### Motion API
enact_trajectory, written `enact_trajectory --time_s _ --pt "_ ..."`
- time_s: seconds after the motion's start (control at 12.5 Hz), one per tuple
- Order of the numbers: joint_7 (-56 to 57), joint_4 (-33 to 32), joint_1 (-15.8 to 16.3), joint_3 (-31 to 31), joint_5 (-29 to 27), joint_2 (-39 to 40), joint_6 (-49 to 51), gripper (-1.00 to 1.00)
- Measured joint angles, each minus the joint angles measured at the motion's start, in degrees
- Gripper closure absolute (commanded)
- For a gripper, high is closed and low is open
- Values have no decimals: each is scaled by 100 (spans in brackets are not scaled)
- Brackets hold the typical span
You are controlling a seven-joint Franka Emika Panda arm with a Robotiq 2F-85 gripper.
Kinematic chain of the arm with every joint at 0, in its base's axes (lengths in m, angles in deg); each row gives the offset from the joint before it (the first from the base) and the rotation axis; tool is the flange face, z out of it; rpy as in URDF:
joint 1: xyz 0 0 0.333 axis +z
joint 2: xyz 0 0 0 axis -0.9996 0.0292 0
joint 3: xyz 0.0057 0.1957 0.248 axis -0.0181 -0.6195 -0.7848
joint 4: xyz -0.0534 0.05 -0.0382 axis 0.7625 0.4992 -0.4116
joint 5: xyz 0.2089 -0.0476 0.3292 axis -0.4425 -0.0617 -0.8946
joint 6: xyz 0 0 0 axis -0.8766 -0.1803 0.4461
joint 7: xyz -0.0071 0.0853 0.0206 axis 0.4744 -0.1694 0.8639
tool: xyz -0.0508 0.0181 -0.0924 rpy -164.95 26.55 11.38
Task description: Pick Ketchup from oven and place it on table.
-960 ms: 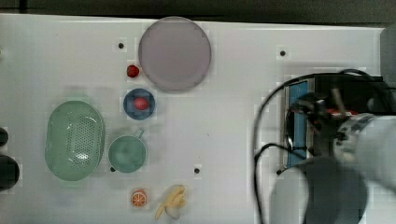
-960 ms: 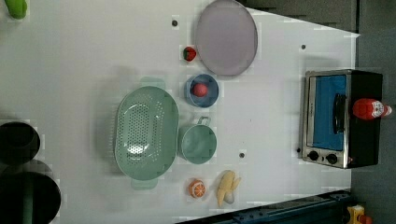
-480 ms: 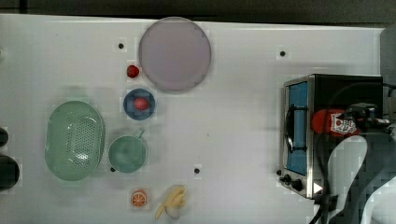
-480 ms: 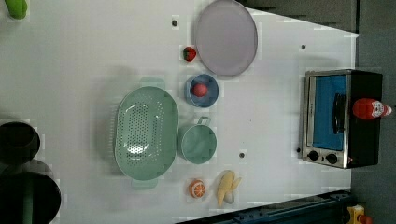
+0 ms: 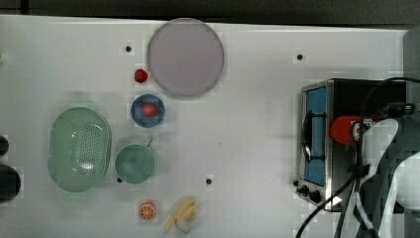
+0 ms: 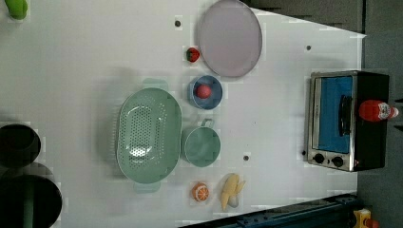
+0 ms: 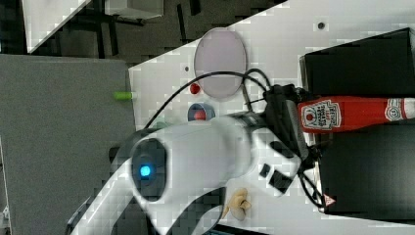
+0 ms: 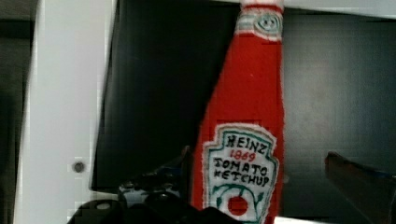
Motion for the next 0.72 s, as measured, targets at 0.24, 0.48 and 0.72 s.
enact_trajectory --time_s 0.24,0.48,0.72 --pt "0 11 -36 0 -446 315 -3 -100" --pt "0 6 -99 -76 -550 515 -25 -100" --pt "0 95 -72 -62 -711 677 -28 -68"
